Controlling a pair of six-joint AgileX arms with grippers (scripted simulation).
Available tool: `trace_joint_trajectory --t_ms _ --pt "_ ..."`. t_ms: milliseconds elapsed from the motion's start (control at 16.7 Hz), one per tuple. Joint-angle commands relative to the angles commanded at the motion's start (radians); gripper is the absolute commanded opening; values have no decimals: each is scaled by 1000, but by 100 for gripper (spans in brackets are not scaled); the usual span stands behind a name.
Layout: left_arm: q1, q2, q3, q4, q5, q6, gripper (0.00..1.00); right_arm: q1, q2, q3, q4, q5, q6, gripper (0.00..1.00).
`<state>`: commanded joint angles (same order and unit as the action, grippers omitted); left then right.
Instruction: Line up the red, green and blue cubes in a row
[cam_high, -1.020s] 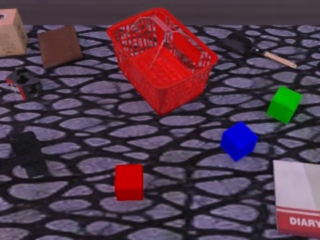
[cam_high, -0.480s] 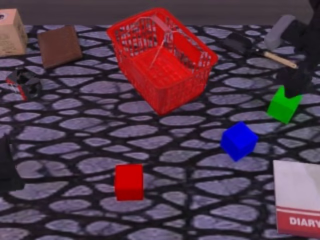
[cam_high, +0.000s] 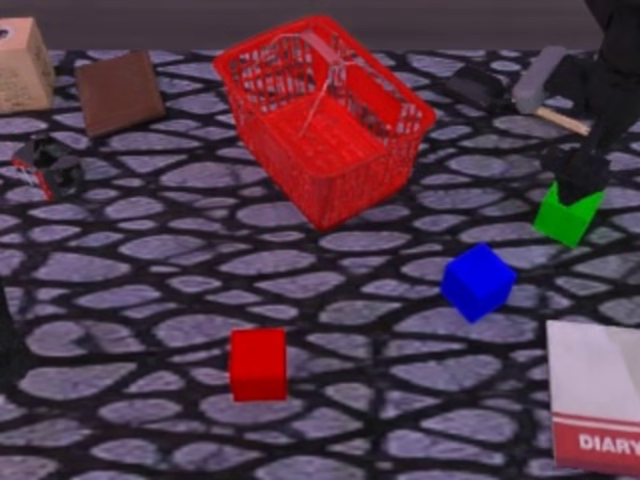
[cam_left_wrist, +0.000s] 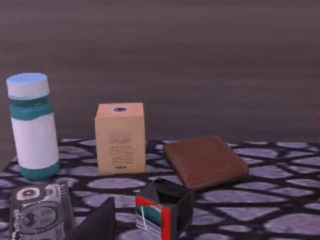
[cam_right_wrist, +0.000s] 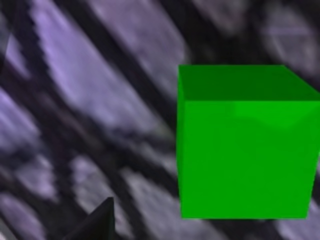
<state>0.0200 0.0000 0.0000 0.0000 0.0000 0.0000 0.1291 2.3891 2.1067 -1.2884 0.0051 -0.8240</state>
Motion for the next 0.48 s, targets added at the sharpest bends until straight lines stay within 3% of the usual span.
trace_joint_trajectory --t_ms 240,480 --pt "0 0 0 0 0 0 100 -3 3 -18 19 0 -1 100" --pt "0 0 0 0 0 0 100 0 37 -118 160 0 1 100"
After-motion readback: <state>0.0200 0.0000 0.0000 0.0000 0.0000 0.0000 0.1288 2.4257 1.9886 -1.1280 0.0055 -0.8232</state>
